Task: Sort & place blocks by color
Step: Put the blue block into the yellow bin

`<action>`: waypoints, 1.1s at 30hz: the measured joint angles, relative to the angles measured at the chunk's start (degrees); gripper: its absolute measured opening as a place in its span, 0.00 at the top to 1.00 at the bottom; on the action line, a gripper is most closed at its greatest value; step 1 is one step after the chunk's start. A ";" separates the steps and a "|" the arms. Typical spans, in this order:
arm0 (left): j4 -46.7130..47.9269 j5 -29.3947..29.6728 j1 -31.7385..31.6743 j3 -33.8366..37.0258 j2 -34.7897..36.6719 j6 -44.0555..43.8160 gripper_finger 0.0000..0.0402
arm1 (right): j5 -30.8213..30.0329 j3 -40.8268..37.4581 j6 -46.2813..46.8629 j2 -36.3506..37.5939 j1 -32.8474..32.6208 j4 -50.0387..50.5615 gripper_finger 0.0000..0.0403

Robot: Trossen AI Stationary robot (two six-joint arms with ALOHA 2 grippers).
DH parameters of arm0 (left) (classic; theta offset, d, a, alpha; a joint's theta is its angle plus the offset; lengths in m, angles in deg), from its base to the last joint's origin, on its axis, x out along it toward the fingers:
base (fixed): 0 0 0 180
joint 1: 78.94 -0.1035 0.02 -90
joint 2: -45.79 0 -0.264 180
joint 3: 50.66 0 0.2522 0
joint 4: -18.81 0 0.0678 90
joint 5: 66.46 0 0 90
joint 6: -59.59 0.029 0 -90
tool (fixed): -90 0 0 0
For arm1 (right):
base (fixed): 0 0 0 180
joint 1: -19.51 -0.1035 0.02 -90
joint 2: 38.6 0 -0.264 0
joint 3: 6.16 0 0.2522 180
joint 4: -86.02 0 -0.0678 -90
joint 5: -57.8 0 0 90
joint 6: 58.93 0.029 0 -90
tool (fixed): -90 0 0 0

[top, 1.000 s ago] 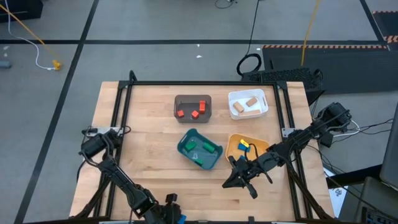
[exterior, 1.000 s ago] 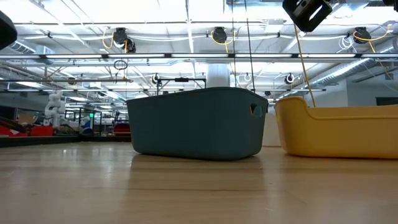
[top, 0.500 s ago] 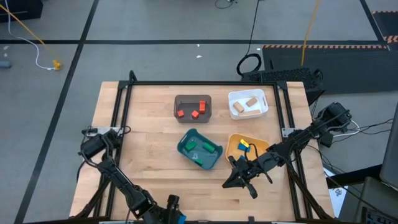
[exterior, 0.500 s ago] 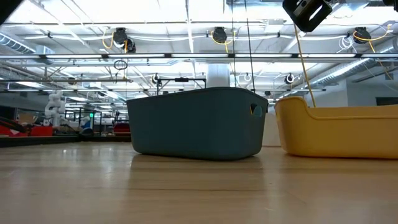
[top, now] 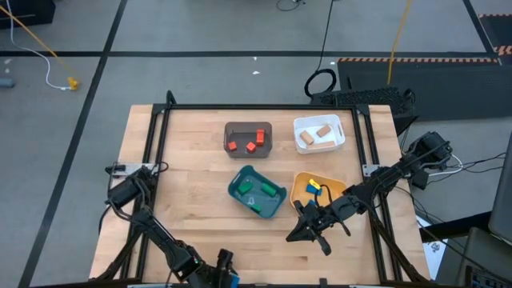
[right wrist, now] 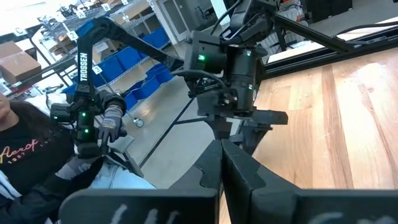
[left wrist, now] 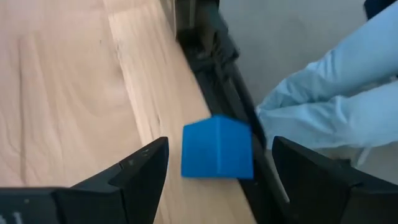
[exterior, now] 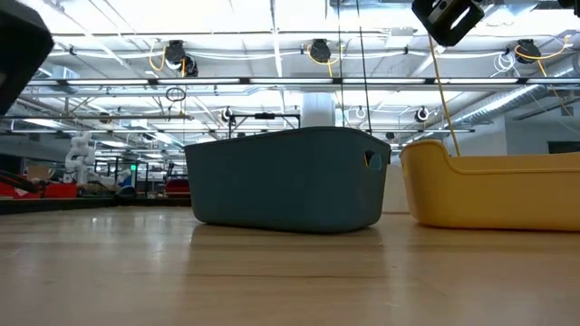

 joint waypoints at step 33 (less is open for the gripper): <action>4.53 1.25 -12.23 1.01 -0.33 0.76 0.29 | 0.11 0.00 0.00 0.00 0.02 -0.01 1.00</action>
